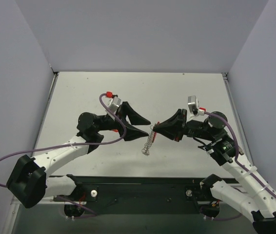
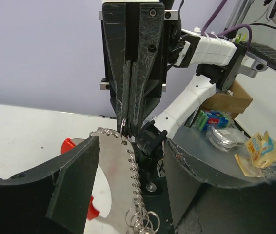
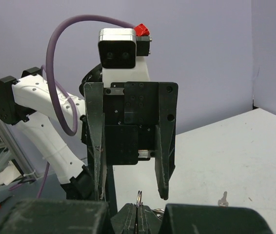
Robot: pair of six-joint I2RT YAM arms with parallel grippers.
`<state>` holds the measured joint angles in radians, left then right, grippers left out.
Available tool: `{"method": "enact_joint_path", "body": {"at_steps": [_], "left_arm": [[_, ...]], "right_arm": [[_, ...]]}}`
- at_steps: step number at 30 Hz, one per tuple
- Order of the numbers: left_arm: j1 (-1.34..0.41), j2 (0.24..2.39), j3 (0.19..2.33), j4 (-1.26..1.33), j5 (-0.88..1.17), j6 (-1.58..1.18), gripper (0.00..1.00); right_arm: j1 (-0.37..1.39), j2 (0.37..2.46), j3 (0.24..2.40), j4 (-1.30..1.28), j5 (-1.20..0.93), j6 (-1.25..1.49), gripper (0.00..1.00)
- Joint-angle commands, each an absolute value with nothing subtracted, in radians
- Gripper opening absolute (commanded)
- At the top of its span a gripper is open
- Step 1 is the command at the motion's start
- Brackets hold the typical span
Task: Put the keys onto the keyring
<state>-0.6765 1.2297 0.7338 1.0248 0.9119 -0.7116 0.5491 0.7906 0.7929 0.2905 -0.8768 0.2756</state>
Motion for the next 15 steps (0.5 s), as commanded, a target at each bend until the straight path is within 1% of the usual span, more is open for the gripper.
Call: {"method": "enact_joint_path", "body": {"at_steps": [1,6,9,10,13,15], "left_arm": [[-0.689,1.246,0.79,1.146,0.954,-0.764,0.63],[-0.693,1.269,0.807,1.131,0.937,-0.759,0.6],[-0.696,1.285,0.816,1.14,0.931,-0.765,0.56],[-0.698,1.289,0.818,1.144,0.928,-0.77,0.53],[-0.698,1.299,0.824,1.154,0.92,-0.779,0.51],[-0.698,1.307,0.827,1.155,0.917,-0.782,0.45]], "right_arm": [[0.545,0.784,0.802,0.457,-0.896,0.296,0.0],[0.545,0.795,0.798,0.483,-0.9,0.31,0.0],[0.545,0.799,0.793,0.503,-0.902,0.322,0.0],[0.545,0.799,0.795,0.503,-0.902,0.321,0.0],[0.545,0.801,0.793,0.508,-0.902,0.324,0.0],[0.545,0.799,0.792,0.508,-0.902,0.33,0.0]]}}
